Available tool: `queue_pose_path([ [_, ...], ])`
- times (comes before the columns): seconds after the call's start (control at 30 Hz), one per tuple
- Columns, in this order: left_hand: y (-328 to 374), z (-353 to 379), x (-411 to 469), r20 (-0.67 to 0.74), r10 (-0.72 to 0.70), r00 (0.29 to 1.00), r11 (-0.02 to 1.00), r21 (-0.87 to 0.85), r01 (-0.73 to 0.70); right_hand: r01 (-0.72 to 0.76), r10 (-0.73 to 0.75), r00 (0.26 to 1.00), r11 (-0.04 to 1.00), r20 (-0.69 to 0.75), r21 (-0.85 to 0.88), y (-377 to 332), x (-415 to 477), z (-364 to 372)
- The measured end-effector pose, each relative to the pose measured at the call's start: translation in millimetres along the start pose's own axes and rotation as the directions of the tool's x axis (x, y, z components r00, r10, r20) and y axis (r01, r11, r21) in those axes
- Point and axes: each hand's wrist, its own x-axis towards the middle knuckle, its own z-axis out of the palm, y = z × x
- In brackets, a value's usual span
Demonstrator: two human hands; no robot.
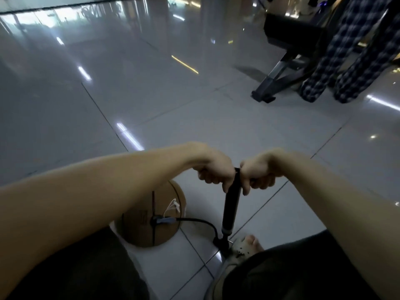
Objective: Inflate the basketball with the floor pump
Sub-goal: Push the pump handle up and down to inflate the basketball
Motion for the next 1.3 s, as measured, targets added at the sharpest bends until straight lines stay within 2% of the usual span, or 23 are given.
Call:
queue_pose_path([
  [0.17,-9,54,58,-0.088,0.005,0.996,0.996,0.088,0.003,0.019,-0.020,0.999,0.999,-0.025,-0.036,30,59,43],
  [0.3,-14,71,50,-0.118,-0.007,0.993,0.997,0.078,0.016,0.016,-0.017,1.000,0.997,-0.018,-0.072,23,56,58],
  [0.47,2,32,-4,-0.053,-0.029,0.998,0.998,0.047,0.031,-0.008,0.007,1.000,0.995,-0.017,-0.096,-1,3,27],
  [0.7,27,-53,-78,-0.086,0.030,0.996,0.999,-0.015,-0.032,0.052,-0.052,0.996,0.999,-0.069,0.000,-31,-86,-48],
  [0.9,13,-3,0,-0.066,-0.007,0.998,0.999,0.049,0.010,0.017,-0.018,0.999,1.000,-0.030,-0.022,7,-3,-7],
  [1.03,-1,40,44,-0.101,0.006,0.995,0.991,0.133,0.007,0.050,-0.052,0.995,0.998,-0.091,-0.025,30,49,36],
  [1.2,-12,78,64,-0.131,-0.009,0.991,0.996,0.092,0.021,0.014,-0.020,0.998,0.996,-0.057,-0.089,33,72,64],
  [1.27,-7,71,51,-0.083,-0.031,0.996,0.997,0.072,0.037,-0.001,-0.005,0.997,0.997,-0.072,-0.077,29,59,65],
  [1.3,-5,64,44,-0.010,-0.059,0.998,0.996,0.062,0.059,-0.004,0.000,0.998,0.998,-0.062,-0.070,26,53,63],
])
